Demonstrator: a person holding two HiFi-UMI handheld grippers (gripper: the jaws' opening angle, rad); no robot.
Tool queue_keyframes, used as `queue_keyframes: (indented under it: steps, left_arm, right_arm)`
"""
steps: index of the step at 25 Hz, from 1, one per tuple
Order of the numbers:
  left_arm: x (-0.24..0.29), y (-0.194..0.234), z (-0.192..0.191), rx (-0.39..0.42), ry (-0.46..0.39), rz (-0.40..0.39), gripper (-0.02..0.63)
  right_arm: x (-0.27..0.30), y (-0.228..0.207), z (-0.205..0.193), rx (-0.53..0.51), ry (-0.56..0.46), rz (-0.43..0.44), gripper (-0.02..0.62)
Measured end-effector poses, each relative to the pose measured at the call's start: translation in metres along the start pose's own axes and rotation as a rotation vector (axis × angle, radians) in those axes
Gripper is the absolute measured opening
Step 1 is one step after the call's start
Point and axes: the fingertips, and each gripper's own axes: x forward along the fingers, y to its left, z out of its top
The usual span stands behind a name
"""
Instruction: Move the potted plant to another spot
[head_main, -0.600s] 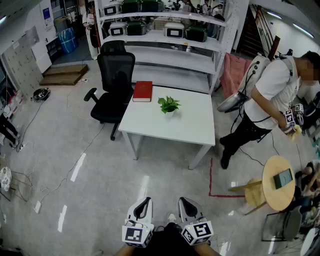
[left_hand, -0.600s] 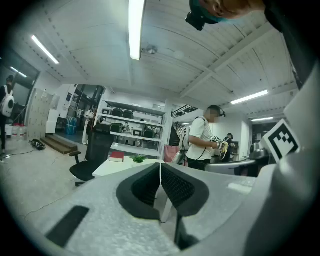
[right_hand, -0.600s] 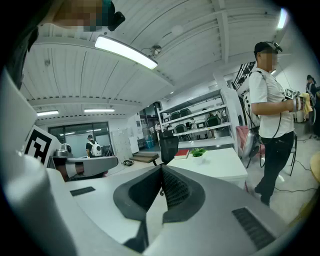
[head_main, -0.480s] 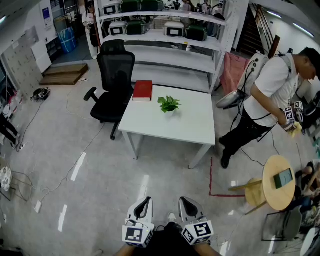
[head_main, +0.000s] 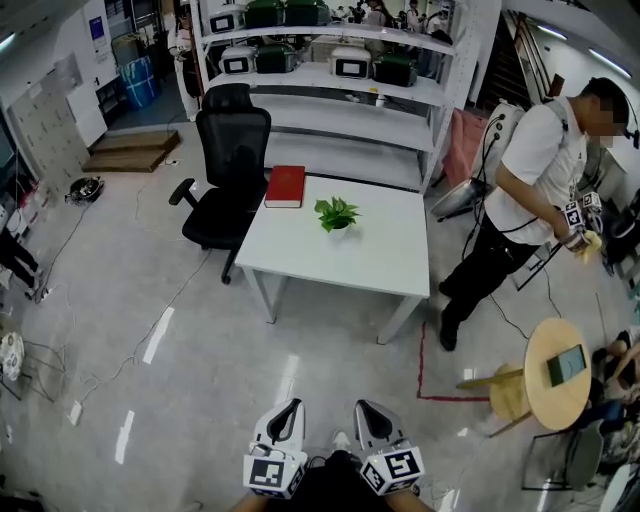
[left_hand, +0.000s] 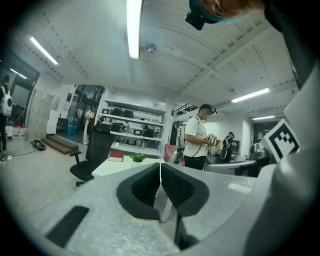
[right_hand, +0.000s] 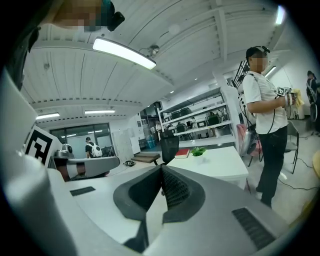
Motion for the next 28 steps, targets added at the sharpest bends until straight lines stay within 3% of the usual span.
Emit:
queue_keyframes:
  steps: [17,28]
  left_arm:
    - [0.044,-0.048,0.008,0.007,-0.034,0.100,0.021]
    - [0.075,-0.031,-0.002,-0.001,-0.007,0.135,0.021]
  right_arm:
    - [-0.005,-0.059,0.012,-0.050,0.001,0.141,0.012]
    - [0.033,-0.080,0.019,-0.018,-0.006,0.156,0.012]
